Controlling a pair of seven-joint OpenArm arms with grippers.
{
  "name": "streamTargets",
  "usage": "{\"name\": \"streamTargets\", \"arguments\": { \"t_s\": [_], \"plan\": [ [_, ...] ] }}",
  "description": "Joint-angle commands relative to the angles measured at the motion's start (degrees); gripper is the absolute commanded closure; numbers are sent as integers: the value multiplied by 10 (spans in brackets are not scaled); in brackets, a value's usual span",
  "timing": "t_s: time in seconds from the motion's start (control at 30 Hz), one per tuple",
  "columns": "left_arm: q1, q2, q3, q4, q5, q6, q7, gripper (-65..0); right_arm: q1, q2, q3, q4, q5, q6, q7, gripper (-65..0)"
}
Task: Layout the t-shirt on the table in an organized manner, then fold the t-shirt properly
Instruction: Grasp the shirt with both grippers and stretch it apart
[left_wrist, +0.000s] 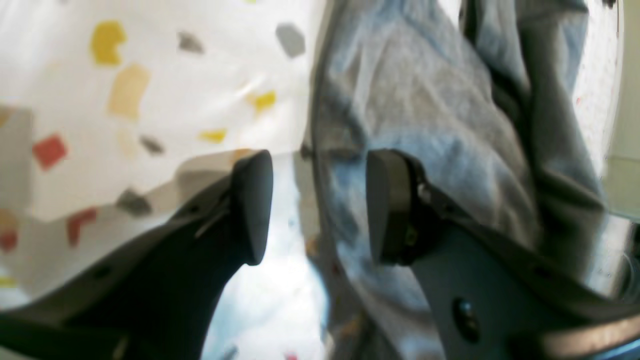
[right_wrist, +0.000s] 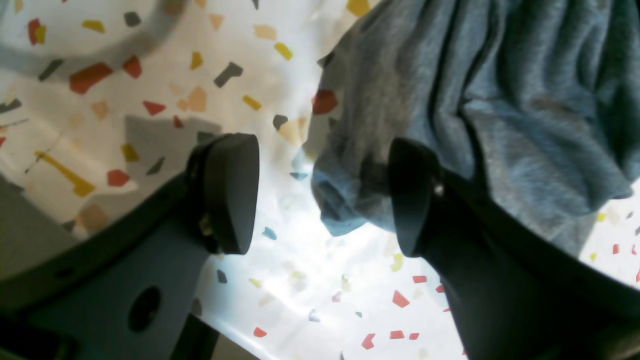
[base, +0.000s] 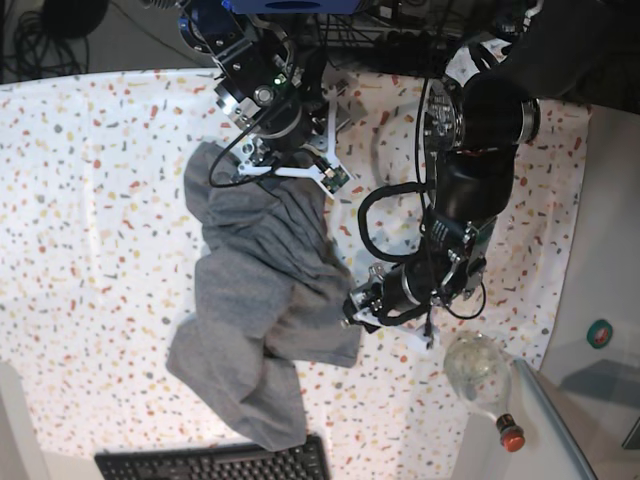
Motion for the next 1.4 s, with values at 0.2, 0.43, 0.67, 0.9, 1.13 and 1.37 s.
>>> {"name": "streamTargets", "arguments": {
  "t_s": [0.2, 0.43, 0.67, 0.9, 1.13, 1.37],
  "plan": [
    [-37, 44, 99, -86, -12, 16, -105, -265, -2, -6, 3, 8, 1, -1, 8, -375],
    [-42, 30, 20, -64, -12, 20, -61, 0, 11, 22, 19, 1, 1, -1, 9, -204],
    [-25, 30, -75, 183, -12, 47, 161, 0, 23, 26, 159, -31, 1, 0, 12, 0],
    [16, 55, -93, 413, -14, 107, 261, 0, 49, 106, 208, -17, 1, 1, 9, 0],
    [72, 42, -93, 491, -96, 119, 283, 0, 76, 117, 308, -10, 1, 4, -21, 0],
    [206, -2, -93, 493, -98, 140, 277, 0, -15, 93, 281, 117, 3, 57, -57, -263]
  ]
}}
